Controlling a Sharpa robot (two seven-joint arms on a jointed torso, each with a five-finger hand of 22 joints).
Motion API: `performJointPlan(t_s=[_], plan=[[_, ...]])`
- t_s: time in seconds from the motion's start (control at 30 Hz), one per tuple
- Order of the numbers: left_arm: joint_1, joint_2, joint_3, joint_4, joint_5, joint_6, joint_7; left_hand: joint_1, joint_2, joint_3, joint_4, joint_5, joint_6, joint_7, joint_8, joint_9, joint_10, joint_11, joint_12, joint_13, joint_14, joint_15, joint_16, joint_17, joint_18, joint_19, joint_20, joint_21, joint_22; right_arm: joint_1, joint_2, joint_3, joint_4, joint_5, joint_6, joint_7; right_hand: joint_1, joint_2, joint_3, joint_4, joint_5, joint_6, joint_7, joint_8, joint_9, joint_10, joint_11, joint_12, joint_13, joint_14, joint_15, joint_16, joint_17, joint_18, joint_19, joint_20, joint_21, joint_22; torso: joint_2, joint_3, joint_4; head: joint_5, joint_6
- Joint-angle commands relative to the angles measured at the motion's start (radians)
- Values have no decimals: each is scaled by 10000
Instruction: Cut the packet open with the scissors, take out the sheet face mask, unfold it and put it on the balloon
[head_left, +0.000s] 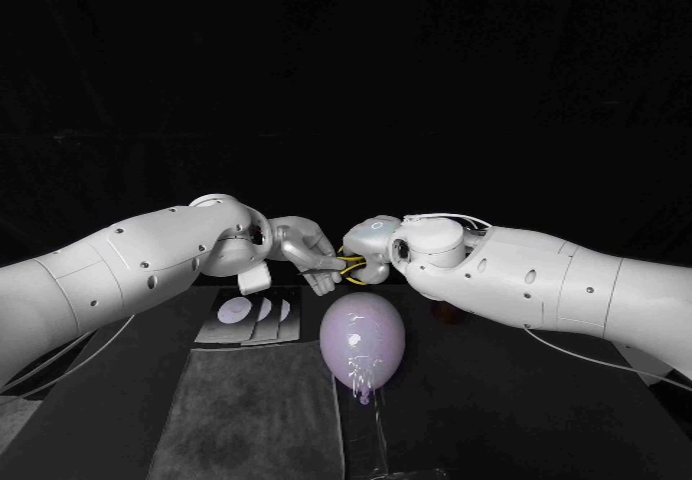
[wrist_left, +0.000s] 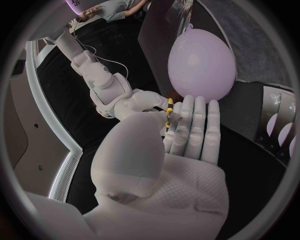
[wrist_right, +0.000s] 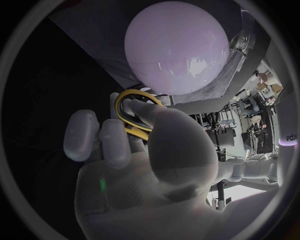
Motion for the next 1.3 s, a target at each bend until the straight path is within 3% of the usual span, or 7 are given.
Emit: performJointPlan(t_s=[0.03, 0.53, 0.7, 0.93, 1.07, 1.1, 1.3], plan=[[100, 312, 130, 532, 1323, 521, 1538, -11, 11, 874, -871, 18, 19, -77, 37, 27, 37, -49, 3, 14, 26, -78, 39, 12, 114, 44, -9, 34, 13, -79, 184, -26, 90, 295, -164, -408, -359, 19, -255, 304, -32, 138, -17, 252, 323, 3649, -1444, 419, 271, 27, -66, -11, 55, -63, 26, -95, -50, 90, 12, 4, 0, 17, -18], [102, 238, 130, 488, 1766, 210, 1323, -77, -71, 934, -887, 24, -63, -14, -7, 69, -12, -30, -34, 3, -3, -70, 19, 30, 106, 42, -5, 31, 10, -78, -3, -26, 254, 185, 86, -775, 123, 211, -569, 612, -16, -22, -32, 209, 550, 3058, -1478, 1279, 1209, 137, -121, 156, 460, -133, 202, -215, 94, 283, -13, 8, -22, 11, 21], [105, 180, 127, 326, 1936, -502, 1121, -1136, -1449, 533, -471, 57, -671, 449, -454, -7, -756, 376, -161, -134, -406, 178, -207, -4, 26, -224, 104, -125, -61, -75, -212, -27, 362, 605, -235, -743, 269, 657, -420, 820, -19, -663, 332, -269, 430, 2300, -1132, 493, 974, 134, 161, 171, 507, -140, 154, -20, -24, 245, -6, 8, -17, 8, 48], [103, 85, 108, -98, 2106, -1300, 600, -2930, -2261, -1355, -294, 87, -2110, 799, -1451, -331, -2730, 837, -113, -162, -1576, 673, -826, -286, -268, -1172, 183, -733, -142, -67, -567, -27, 568, 714, -632, -735, 385, 650, -447, 779, -32, -637, 361, -317, 456, 2185, -1088, 180, 870, 121, 203, 156, 482, -117, 125, 47, -94, 224, -4, 13, -21, -11, 50], [75, -23, 101, -437, 2907, -1781, 412, -3851, -1560, -3044, -177, 24, -2218, 1030, -1556, -338, -2865, 966, -33, -118, -1717, 771, -902, -403, -411, -1405, 176, -841, -94, -62, -759, -28, 527, 616, -442, -699, 426, 617, -475, 777, -33, -608, 371, -344, 464, 2143, -1072, -2, 802, 86, 220, 88, 355, -87, 64, 78, -217, 160, 0, 8, -14, -15, 48], [64, -61, 100, -534, 3102, -1897, 407, -3828, -916, -4307, -510, 19, -2220, 1129, -1601, -323, -2948, 925, 25, -100, -1775, 836, -924, -512, -475, -1501, 157, -818, -81, -61, -822, -28, 518, 611, -404, -685, 461, 595, -477, 762, -31, -606, 376, -364, 463, 2137, -1066, -83, 770, 68, 228, 52, 293, -70, 28, 90, -288, 121, -2, 9, -15, -17, 46], [-18, -455, 102, -1184, 3812, -2778, 700, -3724, -618, -5055, -178, 20, -2050, 1012, -1562, -270, -2873, 944, 139, -93, -1698, 772, -854, -615, -420, -1371, 163, -745, -54, -38, -1332, -30, 562, 984, -460, -584, 960, 458, -38, 272, 11, -593, 389, -464, 462, 2235, -1067, -444, 637, 36, 227, -33, 189, -41, -7, 126, -391, 95, 0, 11, -29, -32, 75]])
